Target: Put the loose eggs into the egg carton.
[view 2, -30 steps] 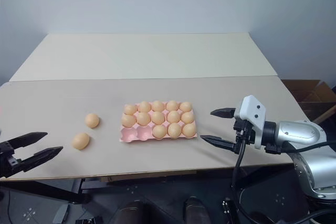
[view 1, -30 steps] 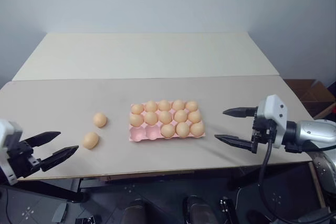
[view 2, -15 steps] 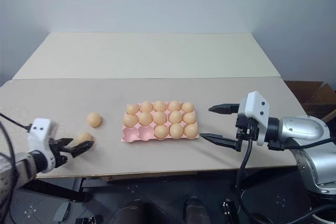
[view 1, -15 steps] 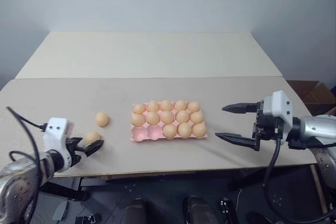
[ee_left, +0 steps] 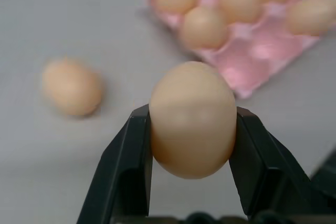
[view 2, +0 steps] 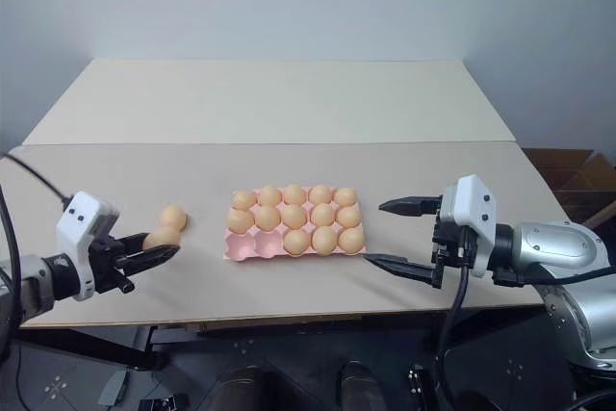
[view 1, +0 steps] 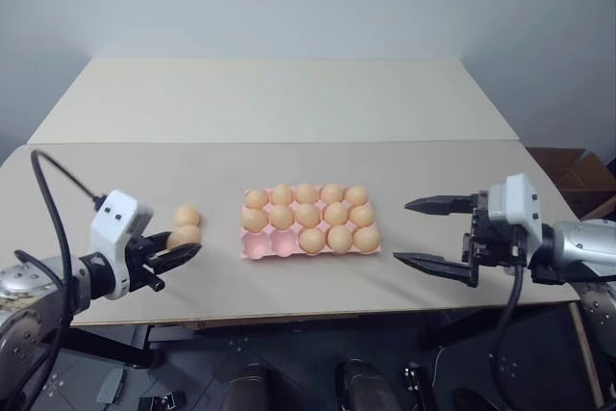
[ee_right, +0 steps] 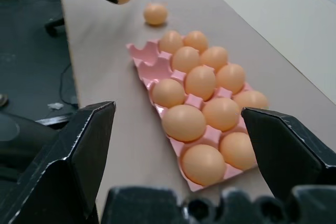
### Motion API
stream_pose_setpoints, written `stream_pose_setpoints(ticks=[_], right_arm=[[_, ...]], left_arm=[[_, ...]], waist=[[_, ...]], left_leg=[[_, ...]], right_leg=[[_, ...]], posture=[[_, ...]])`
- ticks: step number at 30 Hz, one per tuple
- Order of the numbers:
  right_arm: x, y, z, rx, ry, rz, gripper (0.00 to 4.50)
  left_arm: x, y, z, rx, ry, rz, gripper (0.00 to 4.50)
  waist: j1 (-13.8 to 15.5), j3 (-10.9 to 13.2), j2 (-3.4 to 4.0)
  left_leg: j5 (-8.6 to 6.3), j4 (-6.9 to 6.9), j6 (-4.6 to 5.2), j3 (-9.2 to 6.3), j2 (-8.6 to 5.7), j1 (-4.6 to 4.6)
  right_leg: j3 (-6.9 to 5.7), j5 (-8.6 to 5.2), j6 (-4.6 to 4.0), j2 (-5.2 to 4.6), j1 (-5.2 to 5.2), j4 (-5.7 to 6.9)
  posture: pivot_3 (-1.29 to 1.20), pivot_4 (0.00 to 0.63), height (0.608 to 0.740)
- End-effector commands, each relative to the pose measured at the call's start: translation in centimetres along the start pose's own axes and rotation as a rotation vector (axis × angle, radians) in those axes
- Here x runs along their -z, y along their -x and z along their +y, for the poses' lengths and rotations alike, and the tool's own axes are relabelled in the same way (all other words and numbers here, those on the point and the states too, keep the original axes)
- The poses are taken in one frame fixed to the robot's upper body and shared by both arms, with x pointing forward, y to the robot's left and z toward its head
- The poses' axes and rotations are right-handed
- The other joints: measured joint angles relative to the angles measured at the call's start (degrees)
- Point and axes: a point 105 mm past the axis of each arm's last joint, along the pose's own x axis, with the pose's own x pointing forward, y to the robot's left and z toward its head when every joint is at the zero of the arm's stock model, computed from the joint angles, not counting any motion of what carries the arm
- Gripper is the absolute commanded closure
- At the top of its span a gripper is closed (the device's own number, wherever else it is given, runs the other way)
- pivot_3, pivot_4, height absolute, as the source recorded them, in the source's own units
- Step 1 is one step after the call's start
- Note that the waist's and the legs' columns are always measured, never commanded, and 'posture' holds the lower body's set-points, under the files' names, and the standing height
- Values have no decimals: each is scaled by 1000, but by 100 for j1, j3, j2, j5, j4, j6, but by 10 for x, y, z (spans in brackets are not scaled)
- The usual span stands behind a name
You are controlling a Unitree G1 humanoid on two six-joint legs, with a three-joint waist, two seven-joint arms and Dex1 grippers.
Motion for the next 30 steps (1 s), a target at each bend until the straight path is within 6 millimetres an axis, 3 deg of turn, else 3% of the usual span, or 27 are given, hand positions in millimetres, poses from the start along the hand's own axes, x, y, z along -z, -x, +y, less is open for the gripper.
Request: stream_pose_setpoints(ticks=[1, 7, 13, 16, 21, 26, 30], right_arm=[[-12, 1, 7, -100, 53, -46, 0], [-13, -6, 12, -172, 65, -58, 0], [-13, -8, 9, -122, 78, -64, 0], [-14, -9, 8, -101, 76, -73, 0], [-16, -8, 7, -68, 69, -87, 0], [-16, -8, 7, -71, 74, -91, 0], [-16, -8, 8, -86, 73, -92, 0]], left_arm=[[-24, -15, -21, 177, -117, -83, 2647], [-33, -55, -36, 328, -174, -79, 2647], [-27, -83, -42, 385, -199, -48, 2647], [-25, -88, -45, 397, -214, -40, 1804], [-39, -82, -44, 374, -269, -108, 106], [-65, -53, -33, 340, -256, -232, 46], [-71, -25, -19, 266, -263, -285, 46]], waist=[[33, 1, 1], [33, 0, 0], [22, 1, 0], [28, 1, -1], [34, 1, 0], [14, 1, -1], [-9, 1, 0]], left_leg=[[0, 0, 0, 1, 0, 1], [2, 4, 0, -3, -2, -8], [-2, 4, 6, -5, -3, -16], [-2, 4, 5, -7, -4, -17], [-2, 9, 5, -9, -4, -14], [-2, 11, 5, -12, -3, -15], [-2, 10, 6, -16, 0, -13]], right_leg=[[-1, 0, 1, 2, 1, 1], [-3, 18, 31, 8, 4, -1], [-4, 21, 48, 9, -1, -5], [-5, 21, 48, 8, -1, -5], [-5, 22, 49, 8, 1, 0], [-5, 22, 50, 8, 0, 2], [-6, 21, 51, 9, 1, 3]], posture=[[0, 150, 740], [0, 150, 740], [0, 150, 740], [0, 150, 740], [0, 150, 740], [0, 150, 740], [0, 150, 740]])
